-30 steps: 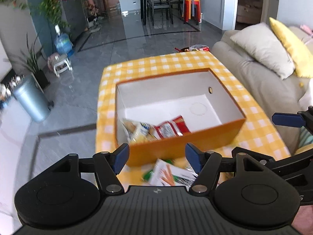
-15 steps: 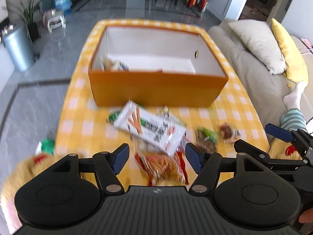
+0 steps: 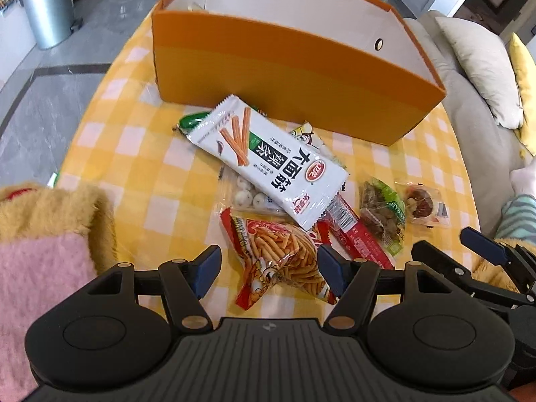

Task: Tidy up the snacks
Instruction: 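Lower left tool to the red spicy strip bag while right tool reaches green nut pack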

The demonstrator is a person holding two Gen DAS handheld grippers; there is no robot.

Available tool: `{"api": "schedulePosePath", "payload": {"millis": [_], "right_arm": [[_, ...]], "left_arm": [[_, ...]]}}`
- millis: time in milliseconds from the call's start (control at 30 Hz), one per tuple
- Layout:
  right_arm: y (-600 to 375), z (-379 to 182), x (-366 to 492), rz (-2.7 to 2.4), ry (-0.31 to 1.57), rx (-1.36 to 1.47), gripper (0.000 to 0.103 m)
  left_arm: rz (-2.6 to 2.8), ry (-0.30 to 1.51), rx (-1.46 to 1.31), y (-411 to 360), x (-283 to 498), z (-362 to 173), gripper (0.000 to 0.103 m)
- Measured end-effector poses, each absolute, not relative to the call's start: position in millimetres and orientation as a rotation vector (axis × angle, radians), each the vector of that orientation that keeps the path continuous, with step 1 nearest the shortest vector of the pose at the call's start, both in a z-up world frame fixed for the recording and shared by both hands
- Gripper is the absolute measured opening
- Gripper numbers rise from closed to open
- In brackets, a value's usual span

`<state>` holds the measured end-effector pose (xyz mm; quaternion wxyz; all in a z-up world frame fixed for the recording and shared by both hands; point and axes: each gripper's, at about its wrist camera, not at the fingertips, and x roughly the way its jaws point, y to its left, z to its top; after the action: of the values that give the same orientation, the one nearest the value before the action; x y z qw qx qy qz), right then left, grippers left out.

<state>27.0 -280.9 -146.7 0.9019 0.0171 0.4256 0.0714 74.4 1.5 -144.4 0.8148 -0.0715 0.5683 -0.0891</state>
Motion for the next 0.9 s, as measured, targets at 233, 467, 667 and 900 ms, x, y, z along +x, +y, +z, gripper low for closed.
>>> {"api": "schedulePosePath", "payload": {"millis": [233,467,667,900], "right_arm": [[-274,-161,45,0.197,0.879,0.076,0.069],[-274,-178,63,0.191,0.92,0.16,0.069],[-279,-193,71,0.177,0.97,0.244,0.069],[-276,-204,79,0.177,0.994,0.266,0.048]], "left_arm": [[-0.191,1.258,-0.199,-1,82,-163,0.077],[-0.185,1.307,-0.22,1,86,-175,0.068],[-0.195,1.312,-0.215,-1,86,-180,0.064],[-0.212,1.304,-0.173,-8,86,-181,0.061]]}}
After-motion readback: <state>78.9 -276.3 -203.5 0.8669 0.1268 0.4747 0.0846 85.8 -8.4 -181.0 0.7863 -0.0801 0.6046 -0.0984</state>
